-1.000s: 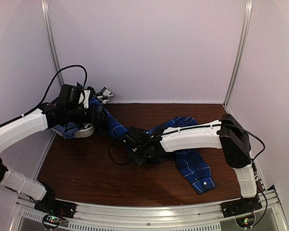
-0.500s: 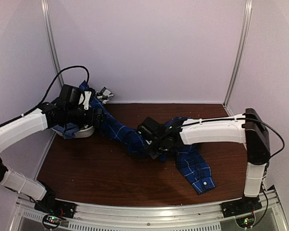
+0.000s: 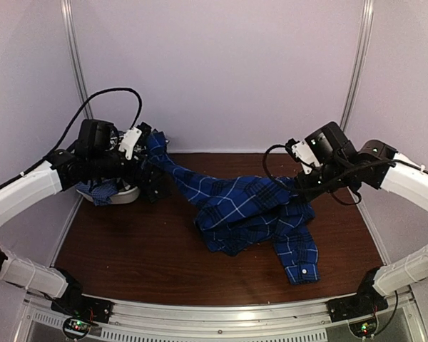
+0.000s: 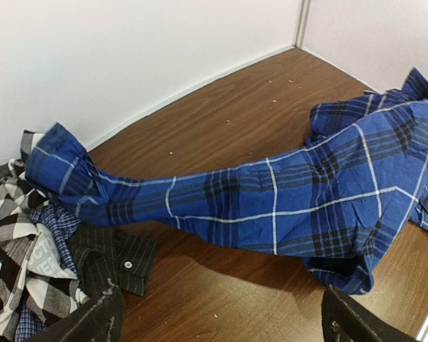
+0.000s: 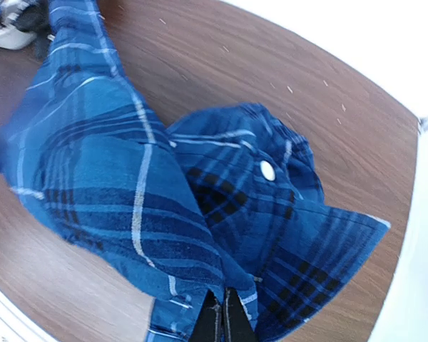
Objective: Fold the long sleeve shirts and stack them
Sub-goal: Pick up the crumpled shirt from the center of the board.
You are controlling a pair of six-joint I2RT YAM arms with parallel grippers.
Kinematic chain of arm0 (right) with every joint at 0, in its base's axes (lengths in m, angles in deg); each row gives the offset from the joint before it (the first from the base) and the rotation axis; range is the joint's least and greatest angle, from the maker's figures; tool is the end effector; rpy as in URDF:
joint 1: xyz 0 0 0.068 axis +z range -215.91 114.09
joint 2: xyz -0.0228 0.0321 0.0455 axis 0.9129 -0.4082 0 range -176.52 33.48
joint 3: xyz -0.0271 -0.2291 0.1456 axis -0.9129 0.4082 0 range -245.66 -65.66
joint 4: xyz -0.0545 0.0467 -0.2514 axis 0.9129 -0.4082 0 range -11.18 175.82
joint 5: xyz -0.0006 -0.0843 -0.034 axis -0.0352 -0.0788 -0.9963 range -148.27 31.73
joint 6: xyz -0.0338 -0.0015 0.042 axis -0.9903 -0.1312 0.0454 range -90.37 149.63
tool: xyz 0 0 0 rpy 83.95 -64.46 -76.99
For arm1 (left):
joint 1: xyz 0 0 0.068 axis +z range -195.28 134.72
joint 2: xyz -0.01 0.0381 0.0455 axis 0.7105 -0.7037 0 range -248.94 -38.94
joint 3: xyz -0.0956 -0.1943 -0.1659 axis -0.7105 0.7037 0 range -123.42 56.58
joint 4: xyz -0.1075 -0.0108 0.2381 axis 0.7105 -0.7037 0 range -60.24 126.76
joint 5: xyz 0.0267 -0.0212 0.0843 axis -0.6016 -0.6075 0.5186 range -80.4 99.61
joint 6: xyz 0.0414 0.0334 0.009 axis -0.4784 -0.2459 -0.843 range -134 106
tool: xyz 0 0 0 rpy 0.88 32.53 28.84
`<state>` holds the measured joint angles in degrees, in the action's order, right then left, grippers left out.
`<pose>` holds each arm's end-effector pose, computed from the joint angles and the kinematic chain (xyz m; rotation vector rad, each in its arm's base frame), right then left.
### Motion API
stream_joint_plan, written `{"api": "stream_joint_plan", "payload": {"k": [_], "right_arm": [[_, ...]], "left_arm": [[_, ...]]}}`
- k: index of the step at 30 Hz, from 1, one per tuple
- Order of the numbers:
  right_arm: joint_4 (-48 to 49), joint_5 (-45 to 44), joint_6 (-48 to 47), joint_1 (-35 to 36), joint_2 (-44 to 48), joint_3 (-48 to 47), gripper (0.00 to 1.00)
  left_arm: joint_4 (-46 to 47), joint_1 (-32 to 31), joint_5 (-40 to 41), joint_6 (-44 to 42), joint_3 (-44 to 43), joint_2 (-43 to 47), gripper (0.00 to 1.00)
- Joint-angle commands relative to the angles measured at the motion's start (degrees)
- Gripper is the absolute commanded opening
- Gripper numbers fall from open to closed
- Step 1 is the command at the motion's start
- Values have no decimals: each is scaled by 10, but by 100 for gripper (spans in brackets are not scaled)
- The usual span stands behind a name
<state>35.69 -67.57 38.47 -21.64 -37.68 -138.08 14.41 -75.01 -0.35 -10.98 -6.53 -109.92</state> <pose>0.1830 0.1705 0.3466 -0.6660 2.3282 0.2299 0.2394 -0.1438 0.3341 0.5960 2.0484 -0.5234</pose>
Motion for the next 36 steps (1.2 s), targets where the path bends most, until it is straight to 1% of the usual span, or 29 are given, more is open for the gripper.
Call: {"api": "stream_joint_plan", "payload": {"k": [1, 6, 8, 10, 14, 18, 22, 25, 29, 32, 34, 36], "right_arm": [[-44, 2, -37, -60, -2, 23, 0], [-42, -29, -24, -110, -45, 6, 0], [-38, -37, -21, -119, -62, 4, 0], [-34, -23, -21, -121, -72, 6, 0], [-17, 27, -25, -120, -66, 31, 0], [-2, 58, -16, -120, -40, 61, 0], [11, 91, -2, -120, -13, 94, 0], [22, 133, 12, -120, 6, 116, 0], [48, 192, 34, -120, 34, 142, 0], [61, 205, 53, -120, 58, 163, 0], [63, 208, 67, -120, 74, 175, 0], [64, 210, 80, -120, 86, 188, 0]], "left_arm": [[25, -29, -49, -84, 7, -17, 98], [31, -56, -11, -103, 14, -63, 98], [39, -60, -6, -100, 19, -82, 98], [49, -62, -8, -87, 19, -100, 98], [76, -68, -36, -70, 15, -138, 98], [78, -76, -39, -85, -18, -192, 98], [77, -76, -34, -138, -51, -252, 98], [67, -76, -14, -171, -85, -301, 98], [33, -76, -3, -215, -141, -373, 98], [-5, -76, -8, -238, -189, -428, 98], [-25, -76, -23, -250, -212, -457, 95], [-37, -75, -41, -253, -229, -474, 89]]}}
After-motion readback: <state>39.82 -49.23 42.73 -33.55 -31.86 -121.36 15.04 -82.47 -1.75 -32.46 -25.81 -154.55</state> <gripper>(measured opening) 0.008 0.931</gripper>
